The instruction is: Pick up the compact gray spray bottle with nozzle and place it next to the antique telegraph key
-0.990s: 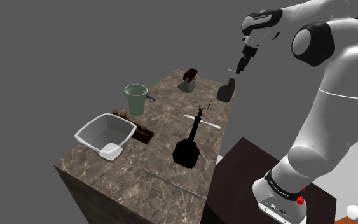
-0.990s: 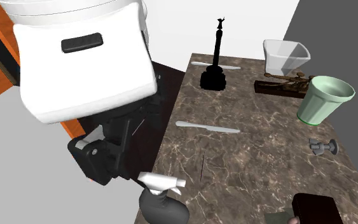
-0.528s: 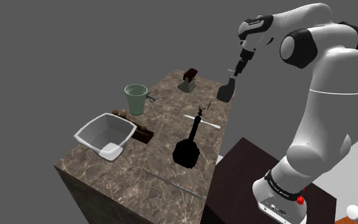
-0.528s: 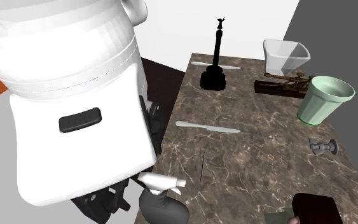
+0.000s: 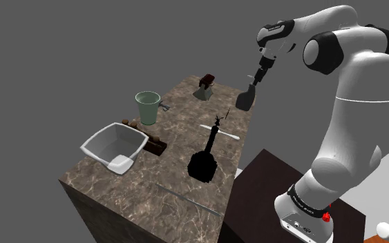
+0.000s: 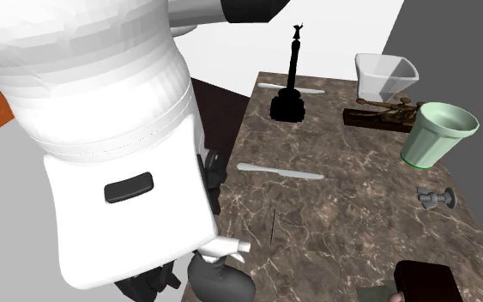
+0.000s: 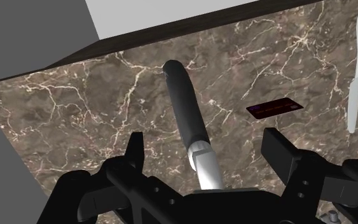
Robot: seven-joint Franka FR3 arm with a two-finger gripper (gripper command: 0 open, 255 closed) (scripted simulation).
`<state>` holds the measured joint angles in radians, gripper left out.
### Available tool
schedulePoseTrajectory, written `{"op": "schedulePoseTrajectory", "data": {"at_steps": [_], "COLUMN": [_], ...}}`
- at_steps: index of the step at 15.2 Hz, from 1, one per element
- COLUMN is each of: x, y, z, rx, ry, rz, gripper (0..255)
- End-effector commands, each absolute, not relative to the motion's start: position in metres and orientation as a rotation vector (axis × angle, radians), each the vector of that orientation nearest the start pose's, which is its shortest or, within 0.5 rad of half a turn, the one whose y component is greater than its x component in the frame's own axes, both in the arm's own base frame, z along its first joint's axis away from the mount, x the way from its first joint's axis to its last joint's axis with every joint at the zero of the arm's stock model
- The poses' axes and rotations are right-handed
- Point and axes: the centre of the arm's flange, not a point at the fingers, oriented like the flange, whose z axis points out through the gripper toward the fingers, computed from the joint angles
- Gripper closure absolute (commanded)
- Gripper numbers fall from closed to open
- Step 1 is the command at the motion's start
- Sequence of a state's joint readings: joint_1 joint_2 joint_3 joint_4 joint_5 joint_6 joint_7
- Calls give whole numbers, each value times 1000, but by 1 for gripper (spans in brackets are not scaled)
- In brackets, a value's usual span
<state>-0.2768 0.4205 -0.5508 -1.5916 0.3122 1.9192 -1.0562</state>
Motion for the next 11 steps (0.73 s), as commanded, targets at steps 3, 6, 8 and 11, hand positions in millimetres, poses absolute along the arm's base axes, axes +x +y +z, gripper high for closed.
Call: {"op": "schedulePoseTrajectory", "data": {"at_steps": [3, 6, 8, 11], "x": [496, 496, 496, 496], "y": [-440, -440, -440, -440], "z": [417, 417, 417, 417], "rx": [-3067, -3067, -3067, -3067], "ry": [-236, -236, -236, -236], "rz": [-72, -72, -72, -72], "gripper": [255, 255, 255, 255]}}
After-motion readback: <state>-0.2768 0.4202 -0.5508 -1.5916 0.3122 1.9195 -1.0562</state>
